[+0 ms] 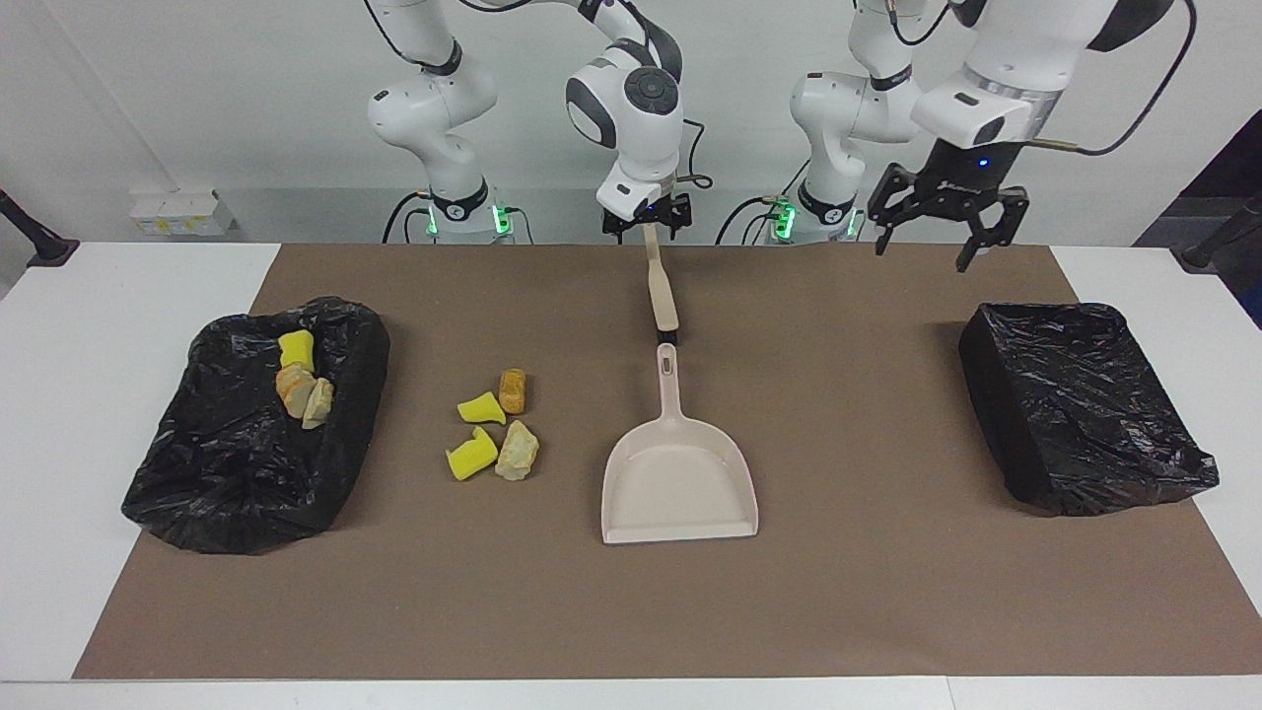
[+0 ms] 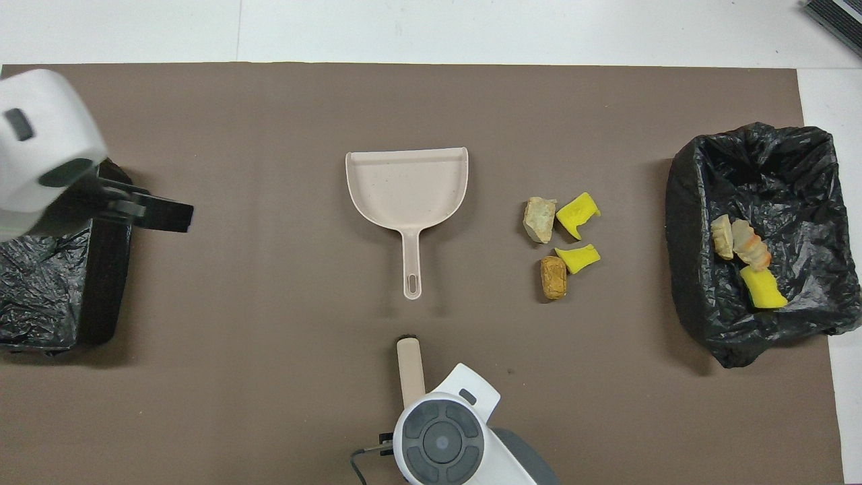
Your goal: Sweep and dump trash in bin
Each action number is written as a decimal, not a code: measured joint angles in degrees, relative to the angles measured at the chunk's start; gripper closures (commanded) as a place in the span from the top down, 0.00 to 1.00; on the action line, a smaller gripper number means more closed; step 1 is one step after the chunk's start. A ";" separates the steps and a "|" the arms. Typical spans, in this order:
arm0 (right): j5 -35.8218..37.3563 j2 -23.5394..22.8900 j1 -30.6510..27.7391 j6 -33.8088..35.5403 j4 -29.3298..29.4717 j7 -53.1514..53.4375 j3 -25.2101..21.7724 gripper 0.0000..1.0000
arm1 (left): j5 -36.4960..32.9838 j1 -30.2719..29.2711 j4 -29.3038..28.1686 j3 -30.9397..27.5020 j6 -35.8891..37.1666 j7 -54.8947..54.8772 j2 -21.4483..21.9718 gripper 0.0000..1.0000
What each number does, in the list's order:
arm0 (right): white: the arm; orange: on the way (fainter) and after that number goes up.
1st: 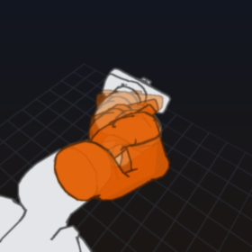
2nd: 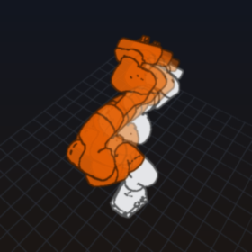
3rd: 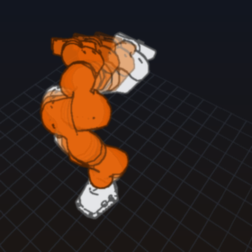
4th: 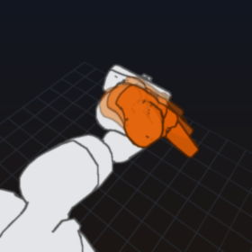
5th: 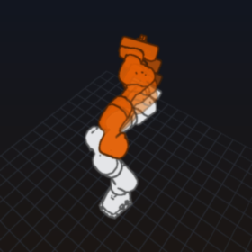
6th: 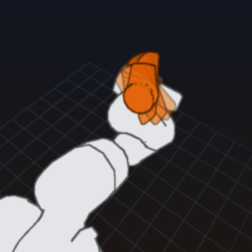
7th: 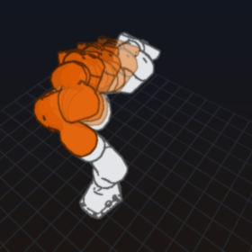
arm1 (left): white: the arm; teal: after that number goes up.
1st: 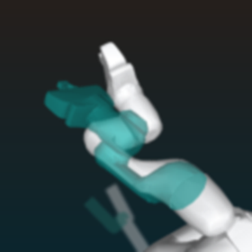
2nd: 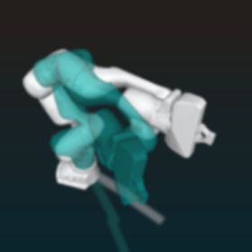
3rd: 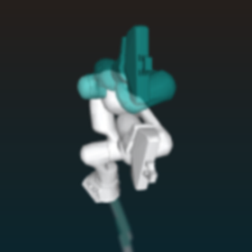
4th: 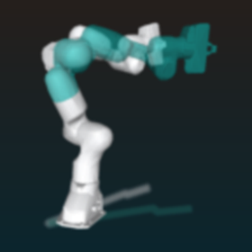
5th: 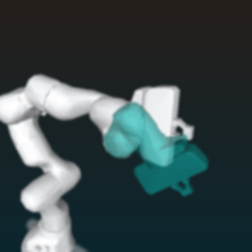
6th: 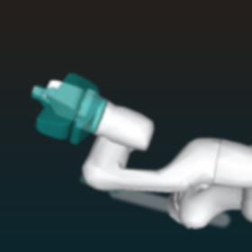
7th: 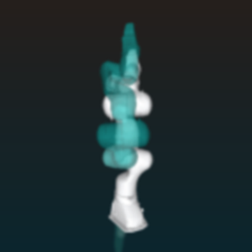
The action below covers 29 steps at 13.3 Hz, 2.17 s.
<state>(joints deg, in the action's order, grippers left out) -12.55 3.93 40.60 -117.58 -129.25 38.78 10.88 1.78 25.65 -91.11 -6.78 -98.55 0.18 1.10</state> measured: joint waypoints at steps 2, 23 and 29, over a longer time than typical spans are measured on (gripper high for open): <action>-0.89 -0.03 2.46 -4.40 -3.88 0.02 0.01 1.00 | -0.04 5.00 -1.94 0.14 -4.95 5.56 -3.12 1.00; -2.59 0.28 4.60 -3.27 -6.30 0.07 -0.54 0.00 | -3.64 20.49 -18.45 -0.01 -34.54 30.83 -15.81 1.00; 1.35 6.68 -4.56 7.90 -4.72 -2.65 -0.99 0.00 | -3.64 20.51 -18.61 -0.05 -39.90 32.80 -19.31 0.52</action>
<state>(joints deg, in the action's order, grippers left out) -11.19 10.62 36.04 -109.68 -133.97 36.13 9.90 -1.86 46.17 -109.72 -6.83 -138.45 32.99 -18.20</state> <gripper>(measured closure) 0.740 0.159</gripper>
